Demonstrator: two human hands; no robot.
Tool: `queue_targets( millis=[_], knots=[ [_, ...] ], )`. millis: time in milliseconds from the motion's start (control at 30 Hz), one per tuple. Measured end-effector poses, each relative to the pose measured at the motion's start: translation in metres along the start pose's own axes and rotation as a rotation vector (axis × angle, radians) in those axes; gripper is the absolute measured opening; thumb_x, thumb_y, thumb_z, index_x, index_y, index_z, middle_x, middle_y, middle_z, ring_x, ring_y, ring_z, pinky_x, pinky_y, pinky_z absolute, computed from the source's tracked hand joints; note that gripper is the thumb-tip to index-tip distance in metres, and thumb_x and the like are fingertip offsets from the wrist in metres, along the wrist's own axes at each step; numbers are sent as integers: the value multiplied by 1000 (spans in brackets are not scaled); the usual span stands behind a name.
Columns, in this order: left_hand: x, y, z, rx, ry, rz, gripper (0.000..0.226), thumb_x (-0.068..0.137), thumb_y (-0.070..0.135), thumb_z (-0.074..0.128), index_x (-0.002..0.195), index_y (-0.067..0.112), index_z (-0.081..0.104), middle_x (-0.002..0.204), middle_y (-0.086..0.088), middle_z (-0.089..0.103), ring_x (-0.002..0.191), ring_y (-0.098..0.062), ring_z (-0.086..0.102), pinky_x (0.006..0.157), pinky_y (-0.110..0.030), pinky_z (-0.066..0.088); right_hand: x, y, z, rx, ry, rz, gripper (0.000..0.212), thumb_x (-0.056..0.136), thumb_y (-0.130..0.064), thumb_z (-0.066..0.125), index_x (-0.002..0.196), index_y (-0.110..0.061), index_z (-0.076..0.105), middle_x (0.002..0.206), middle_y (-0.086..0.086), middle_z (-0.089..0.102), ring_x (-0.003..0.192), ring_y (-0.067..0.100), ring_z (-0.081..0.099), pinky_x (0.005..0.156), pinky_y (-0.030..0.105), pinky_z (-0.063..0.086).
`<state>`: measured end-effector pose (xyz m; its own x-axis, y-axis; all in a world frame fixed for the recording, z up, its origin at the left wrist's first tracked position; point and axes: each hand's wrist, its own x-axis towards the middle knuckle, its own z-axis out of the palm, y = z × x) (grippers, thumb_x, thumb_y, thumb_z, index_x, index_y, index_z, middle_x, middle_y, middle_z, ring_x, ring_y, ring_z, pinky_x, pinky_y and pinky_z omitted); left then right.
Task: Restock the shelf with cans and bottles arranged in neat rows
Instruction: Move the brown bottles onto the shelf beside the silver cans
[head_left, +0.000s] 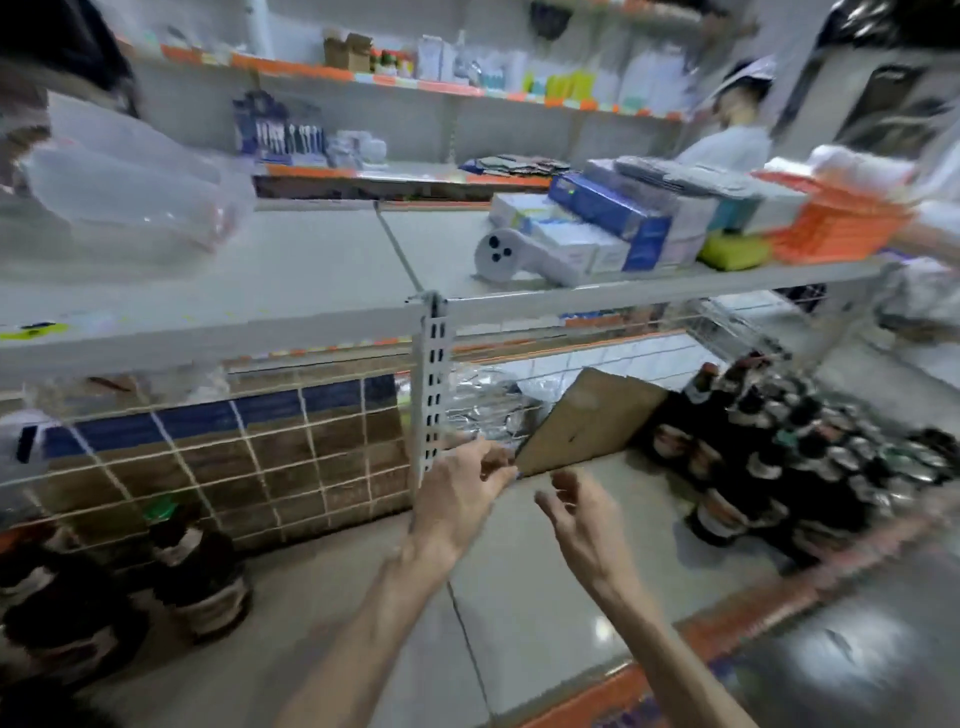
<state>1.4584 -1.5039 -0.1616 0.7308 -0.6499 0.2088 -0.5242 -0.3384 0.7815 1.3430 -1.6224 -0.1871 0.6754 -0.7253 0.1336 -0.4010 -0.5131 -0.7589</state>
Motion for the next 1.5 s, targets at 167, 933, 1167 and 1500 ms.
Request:
queue_targets(
  millis=[167, 933, 1167, 1500],
  knots=[
    [39, 46, 97, -8, -161, 34, 20, 86, 31, 74, 105, 24, 76, 101, 10, 77, 91, -6, 71, 87, -27, 55, 25, 67, -69, 16, 218, 170, 27, 91, -25, 69, 111, -9, 63, 104, 6, 69, 98, 22, 65, 86, 34, 49],
    [124, 171, 328, -126, -395, 33, 38, 84, 22, 72, 119, 32, 62, 113, -1, 73, 107, -23, 68, 92, -39, 55, 149, 212, -237, -34, 387, 383, 39, 92, -19, 67, 129, -13, 56, 112, 8, 66, 96, 22, 57, 81, 32, 40],
    [102, 132, 276, -326, -297, -38, 35, 81, 9, 73, 113, 22, 72, 93, 15, 73, 83, 11, 65, 75, -4, 45, 130, 190, -208, -178, 357, 239, 21, 96, -10, 57, 117, -10, 60, 86, 13, 67, 74, 26, 54, 70, 34, 40],
    [43, 72, 80, -90, 146, -147, 24, 78, 34, 75, 102, 33, 72, 85, 14, 76, 82, -6, 70, 73, -30, 58, 69, 79, -112, -144, 210, 33, 19, 94, -18, 62, 111, -12, 64, 93, 18, 72, 89, 41, 65, 75, 43, 52]
  ],
)
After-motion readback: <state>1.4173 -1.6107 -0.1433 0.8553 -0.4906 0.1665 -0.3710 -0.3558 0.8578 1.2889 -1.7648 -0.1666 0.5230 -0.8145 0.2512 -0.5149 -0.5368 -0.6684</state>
